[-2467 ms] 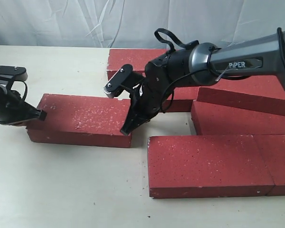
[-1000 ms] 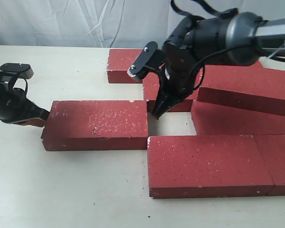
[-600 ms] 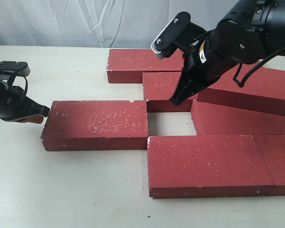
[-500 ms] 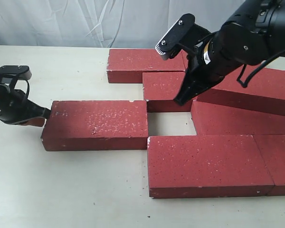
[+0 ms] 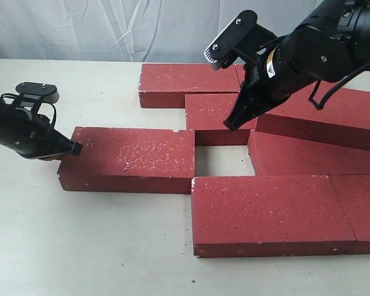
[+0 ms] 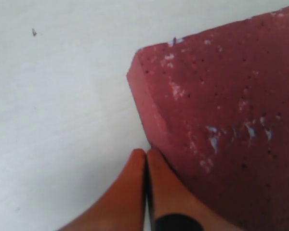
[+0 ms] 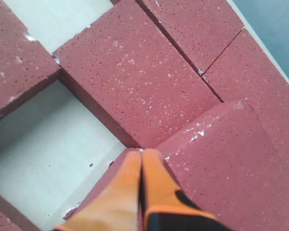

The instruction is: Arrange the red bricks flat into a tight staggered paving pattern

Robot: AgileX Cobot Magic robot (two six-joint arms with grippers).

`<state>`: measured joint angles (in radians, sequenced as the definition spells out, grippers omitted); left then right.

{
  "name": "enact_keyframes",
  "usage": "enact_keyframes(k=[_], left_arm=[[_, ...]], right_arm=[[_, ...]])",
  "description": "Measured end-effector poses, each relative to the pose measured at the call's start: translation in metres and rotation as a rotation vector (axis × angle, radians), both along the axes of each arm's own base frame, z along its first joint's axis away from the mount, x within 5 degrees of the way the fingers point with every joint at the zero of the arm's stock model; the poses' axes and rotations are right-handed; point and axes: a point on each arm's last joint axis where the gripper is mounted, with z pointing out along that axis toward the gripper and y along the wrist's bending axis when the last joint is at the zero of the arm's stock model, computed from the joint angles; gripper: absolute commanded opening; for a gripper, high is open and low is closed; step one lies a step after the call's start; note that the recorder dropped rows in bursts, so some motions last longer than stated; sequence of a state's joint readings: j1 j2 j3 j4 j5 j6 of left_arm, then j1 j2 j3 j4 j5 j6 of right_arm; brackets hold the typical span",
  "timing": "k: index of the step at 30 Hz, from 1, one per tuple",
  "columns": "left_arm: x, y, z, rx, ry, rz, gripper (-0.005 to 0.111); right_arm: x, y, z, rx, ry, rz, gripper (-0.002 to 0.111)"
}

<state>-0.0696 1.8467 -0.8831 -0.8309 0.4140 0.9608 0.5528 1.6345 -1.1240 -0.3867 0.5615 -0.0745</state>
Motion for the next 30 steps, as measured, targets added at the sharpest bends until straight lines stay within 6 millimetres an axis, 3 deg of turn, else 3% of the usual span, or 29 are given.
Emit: enact_keyframes(k=[10, 15, 19, 22, 30], left_arm=[[0.002, -0.004, 0.001, 0.031, -0.033, -0.013, 0.0], [0.002, -0.004, 0.001, 0.032, -0.034, -0.01, 0.0], [0.002, -0.004, 0.001, 0.031, -0.033, -0.009, 0.0], [0.002, -0.004, 0.001, 0.031, -0.033, -0.009, 0.0], [0.002, -0.004, 0.001, 0.031, -0.033, -0.008, 0.0]], right_arm=[[-0.001, 0.003, 0.0, 0.048, 0.017, -0.012, -0.001], [-0.009, 0.027, -0.021, 0.064, 0.128, 0.177, -0.001], [-0.02, 0.05, -0.043, 0.084, 0.322, 0.44, -0.001], [-0.025, 0.065, -0.049, 0.155, 0.443, 0.58, -0.001], [-0.023, 0.095, -0.073, 0.171, 0.511, 0.681, -0.001]])
